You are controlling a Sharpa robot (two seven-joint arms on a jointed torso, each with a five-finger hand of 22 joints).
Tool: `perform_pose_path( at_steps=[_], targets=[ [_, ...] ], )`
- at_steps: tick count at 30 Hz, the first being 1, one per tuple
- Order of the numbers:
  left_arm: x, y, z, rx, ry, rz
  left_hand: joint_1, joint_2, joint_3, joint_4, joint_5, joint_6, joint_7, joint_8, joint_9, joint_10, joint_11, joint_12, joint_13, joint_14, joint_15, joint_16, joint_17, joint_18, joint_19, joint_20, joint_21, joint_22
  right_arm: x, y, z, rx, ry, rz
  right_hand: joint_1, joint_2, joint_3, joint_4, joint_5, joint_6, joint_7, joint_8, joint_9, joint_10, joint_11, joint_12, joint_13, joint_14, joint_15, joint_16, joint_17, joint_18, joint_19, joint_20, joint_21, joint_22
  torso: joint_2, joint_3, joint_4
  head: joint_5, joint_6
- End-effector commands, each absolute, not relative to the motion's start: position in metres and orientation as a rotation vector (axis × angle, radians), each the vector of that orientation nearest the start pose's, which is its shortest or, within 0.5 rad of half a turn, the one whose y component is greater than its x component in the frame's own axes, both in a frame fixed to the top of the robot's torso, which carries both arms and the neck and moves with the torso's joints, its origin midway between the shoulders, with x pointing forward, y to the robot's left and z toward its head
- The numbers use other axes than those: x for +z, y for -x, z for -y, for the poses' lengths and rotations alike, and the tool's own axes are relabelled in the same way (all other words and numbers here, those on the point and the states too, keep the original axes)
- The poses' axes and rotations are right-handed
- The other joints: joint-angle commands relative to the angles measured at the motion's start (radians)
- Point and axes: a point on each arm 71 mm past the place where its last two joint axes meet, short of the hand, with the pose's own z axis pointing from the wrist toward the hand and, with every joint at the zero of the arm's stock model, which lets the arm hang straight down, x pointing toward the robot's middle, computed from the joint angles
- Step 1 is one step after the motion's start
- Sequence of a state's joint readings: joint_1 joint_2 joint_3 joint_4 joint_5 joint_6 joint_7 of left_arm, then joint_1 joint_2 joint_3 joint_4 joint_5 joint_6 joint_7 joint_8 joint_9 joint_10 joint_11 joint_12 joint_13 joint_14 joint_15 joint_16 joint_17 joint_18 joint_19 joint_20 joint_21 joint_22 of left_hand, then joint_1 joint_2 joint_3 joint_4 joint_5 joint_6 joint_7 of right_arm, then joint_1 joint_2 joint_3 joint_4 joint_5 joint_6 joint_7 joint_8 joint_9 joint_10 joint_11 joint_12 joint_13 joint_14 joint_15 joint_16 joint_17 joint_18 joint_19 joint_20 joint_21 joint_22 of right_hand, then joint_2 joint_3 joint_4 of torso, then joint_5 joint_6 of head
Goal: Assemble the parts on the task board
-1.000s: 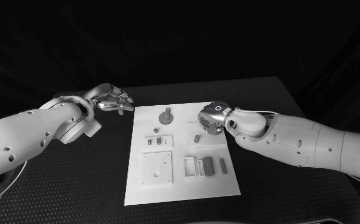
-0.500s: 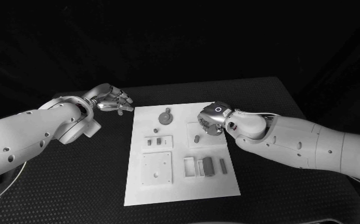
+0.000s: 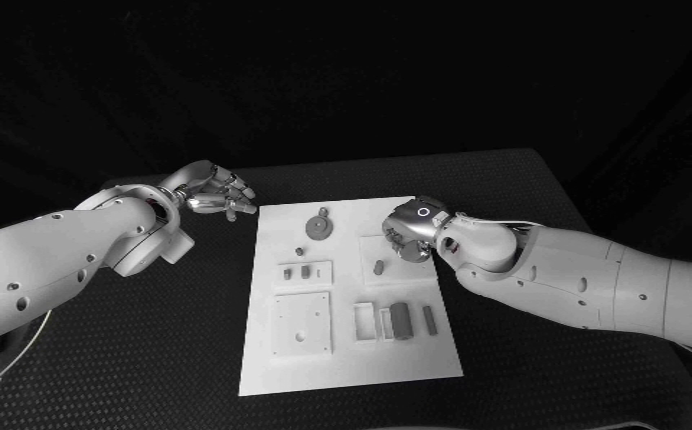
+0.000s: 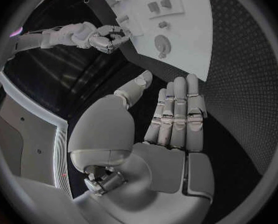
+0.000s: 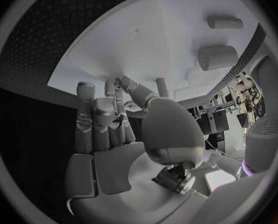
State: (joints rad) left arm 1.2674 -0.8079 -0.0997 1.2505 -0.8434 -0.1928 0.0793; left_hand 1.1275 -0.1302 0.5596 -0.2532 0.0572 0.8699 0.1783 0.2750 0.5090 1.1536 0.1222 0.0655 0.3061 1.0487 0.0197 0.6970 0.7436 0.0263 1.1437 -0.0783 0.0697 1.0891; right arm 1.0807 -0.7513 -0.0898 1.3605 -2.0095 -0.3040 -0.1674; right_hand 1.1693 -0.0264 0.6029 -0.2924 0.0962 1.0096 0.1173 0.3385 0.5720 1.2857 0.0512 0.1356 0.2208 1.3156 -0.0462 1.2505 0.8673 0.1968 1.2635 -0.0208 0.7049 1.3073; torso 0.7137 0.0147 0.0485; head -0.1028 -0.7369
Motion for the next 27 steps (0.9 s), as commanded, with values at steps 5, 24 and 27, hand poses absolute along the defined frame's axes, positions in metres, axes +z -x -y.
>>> perform_pose_path(
  at_steps=[5,24,27],
  targets=[
    [-0.192,-0.534,-0.265,-0.868,0.38,-1.793,0.004,0.008,-0.004,-0.003,0.004,0.001,-0.001,0.003,0.001,-0.004,0.0,0.003,0.001,-0.005,0.0,-0.001,-0.001,0.01,-0.006,-0.001,-0.002,-0.002,-0.259,-0.479,0.197,0.289,0.633,-1.609,0.009,-0.005,-0.003,0.0,0.006,0.006,-0.002,0.004,0.002,0.009,0.001,0.003,0.002,-0.005,-0.014,0.004,-0.001,0.065,0.003,-0.004,0.005,0.024,0.0,0.0,0.0007,0.0,0.001],
    [-0.192,-0.535,-0.267,-0.861,0.384,-1.796,0.004,0.008,-0.005,-0.003,0.004,0.0,0.0,0.002,0.001,-0.005,0.0,0.003,0.002,-0.005,0.0,-0.001,-0.002,0.01,-0.007,-0.001,-0.002,-0.002,-0.232,-0.478,0.19,0.377,0.551,-1.617,0.008,-0.004,-0.003,0.0,0.007,0.006,-0.002,0.003,0.003,0.009,0.001,0.002,0.002,-0.005,-0.014,0.005,-0.002,0.065,0.003,-0.004,0.005,0.023,0.0,0.0003,-0.0011,0.005,0.004],
    [-0.192,-0.535,-0.266,-0.862,0.384,-1.795,0.004,0.008,-0.005,-0.003,0.004,0.0,0.0,0.002,0.001,-0.005,0.0,0.003,0.002,-0.006,0.0,-0.001,-0.002,0.01,-0.007,-0.001,-0.002,-0.002,-0.226,-0.473,0.181,0.42,0.542,-1.605,0.008,-0.003,-0.003,0.0,0.007,0.006,-0.002,0.003,0.003,0.009,0.001,0.002,0.002,-0.005,-0.014,0.005,-0.002,0.065,0.003,-0.004,0.005,0.023,0.0,0.0004,-0.0011,0.01,0.005]
  ],
)
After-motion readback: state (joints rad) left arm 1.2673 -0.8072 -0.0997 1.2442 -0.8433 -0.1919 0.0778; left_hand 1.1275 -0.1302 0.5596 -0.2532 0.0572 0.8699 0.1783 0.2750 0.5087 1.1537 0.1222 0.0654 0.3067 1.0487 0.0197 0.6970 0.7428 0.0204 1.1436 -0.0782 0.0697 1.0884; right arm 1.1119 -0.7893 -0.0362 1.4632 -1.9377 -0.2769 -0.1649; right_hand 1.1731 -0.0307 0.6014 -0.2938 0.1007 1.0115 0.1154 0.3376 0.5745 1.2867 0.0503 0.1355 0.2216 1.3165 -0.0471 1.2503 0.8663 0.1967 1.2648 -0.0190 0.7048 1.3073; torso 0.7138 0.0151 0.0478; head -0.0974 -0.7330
